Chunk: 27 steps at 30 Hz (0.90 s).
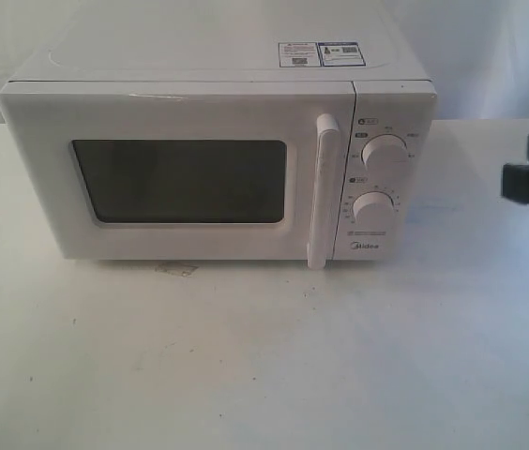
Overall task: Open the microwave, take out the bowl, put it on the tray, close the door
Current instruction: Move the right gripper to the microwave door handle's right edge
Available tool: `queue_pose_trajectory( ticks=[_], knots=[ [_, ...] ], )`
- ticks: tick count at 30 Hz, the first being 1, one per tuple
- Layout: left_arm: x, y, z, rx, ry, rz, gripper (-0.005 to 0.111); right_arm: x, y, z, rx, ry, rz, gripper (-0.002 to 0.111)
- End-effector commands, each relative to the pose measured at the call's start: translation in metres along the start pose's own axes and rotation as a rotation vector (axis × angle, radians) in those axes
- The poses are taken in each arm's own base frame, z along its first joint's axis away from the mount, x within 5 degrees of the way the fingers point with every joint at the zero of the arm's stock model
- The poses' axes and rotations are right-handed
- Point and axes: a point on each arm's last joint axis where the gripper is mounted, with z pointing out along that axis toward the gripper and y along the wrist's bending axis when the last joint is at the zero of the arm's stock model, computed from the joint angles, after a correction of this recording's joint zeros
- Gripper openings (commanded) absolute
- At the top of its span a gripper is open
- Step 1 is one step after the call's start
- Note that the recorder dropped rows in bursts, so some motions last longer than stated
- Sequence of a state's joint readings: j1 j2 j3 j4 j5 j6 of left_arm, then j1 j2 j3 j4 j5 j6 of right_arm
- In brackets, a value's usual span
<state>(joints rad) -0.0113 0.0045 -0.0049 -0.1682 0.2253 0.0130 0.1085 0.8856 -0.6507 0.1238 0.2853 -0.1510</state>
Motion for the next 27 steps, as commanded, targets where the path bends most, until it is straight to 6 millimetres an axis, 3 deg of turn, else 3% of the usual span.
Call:
queue_pose_trajectory(
  ticks=[1, 8, 11, 15, 18, 24, 26, 27],
  knots=[
    [0.001, 0.000, 0.000, 0.000, -0.001, -0.008, 0.000, 0.008, 0.023, 0.024, -0.159, 0.119, -0.156, 0.000],
    [0.001, 0.000, 0.000, 0.000, -0.001, -0.008, 0.000, 0.003, 0.053, 0.071, -0.527, 0.254, -0.185, 0.000],
    [0.001, 0.000, 0.000, 0.000, -0.001, -0.008, 0.000, -0.007, 0.054, 0.089, -0.708, 0.257, -0.227, 0.000],
    [0.001, 0.000, 0.000, 0.000, -0.001, -0.008, 0.000, -0.017, 0.048, 0.102, -1.072, 0.168, -0.434, 0.000],
    [0.001, 0.000, 0.000, 0.000, -0.001, -0.008, 0.000, -0.019, 0.039, 0.115, -0.984, 0.138, -0.478, 0.000],
    [0.001, 0.000, 0.000, 0.000, -0.001, -0.008, 0.000, -0.028, 0.014, 0.141, -0.572, 0.125, -0.403, 0.001],
    [0.001, 0.000, 0.000, 0.000, -0.001, -0.008, 0.000, -0.028, 0.014, 0.141, -0.565, 0.124, -0.403, 0.011],
    [0.001, 0.000, 0.000, 0.000, -0.001, -0.008, 0.000, -0.028, 0.016, 0.140, -0.578, 0.125, -0.404, 0.023]
  ],
)
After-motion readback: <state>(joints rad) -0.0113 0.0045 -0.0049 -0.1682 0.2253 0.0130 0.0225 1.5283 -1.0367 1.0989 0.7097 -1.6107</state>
